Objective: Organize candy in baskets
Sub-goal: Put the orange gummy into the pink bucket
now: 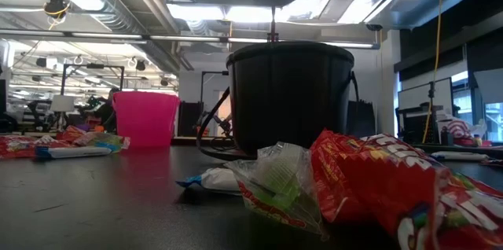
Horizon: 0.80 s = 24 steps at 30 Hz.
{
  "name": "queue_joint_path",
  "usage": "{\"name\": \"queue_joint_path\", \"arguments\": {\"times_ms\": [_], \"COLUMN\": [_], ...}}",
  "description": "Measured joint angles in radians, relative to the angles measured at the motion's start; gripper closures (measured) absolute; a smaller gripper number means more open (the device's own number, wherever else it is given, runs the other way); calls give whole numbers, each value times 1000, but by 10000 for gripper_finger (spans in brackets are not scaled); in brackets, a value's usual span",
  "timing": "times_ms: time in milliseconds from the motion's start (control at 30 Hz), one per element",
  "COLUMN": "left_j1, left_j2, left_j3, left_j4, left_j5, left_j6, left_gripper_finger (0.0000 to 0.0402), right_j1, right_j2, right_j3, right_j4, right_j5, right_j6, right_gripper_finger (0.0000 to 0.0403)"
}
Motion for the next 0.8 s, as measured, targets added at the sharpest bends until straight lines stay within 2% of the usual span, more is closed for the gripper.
{"name": "queue_joint_path", "arguments": {"times_ms": [200,433,633,800], "left_j1": [-1,-1,-1,-1], "left_j2": [0,0,0,-5], "left_j3": [0,0,0,0], "left_j4": [-6,-20,-23,-43], "left_j5": [11,37,27,1], "left_j6": [24,16,4,-13], "left_gripper_finger": [258,387,397,399], "right_j1": [0,0,0,-1], "right_j2": [0,0,0,-2], "right_j3": [0,0,0,34], "right_j4": [4,3,3,-22], "right_j5": [9,9,9,10], "right_j6": [0,0,-19,-55], "right_gripper_finger": [403,403,393,355]}}
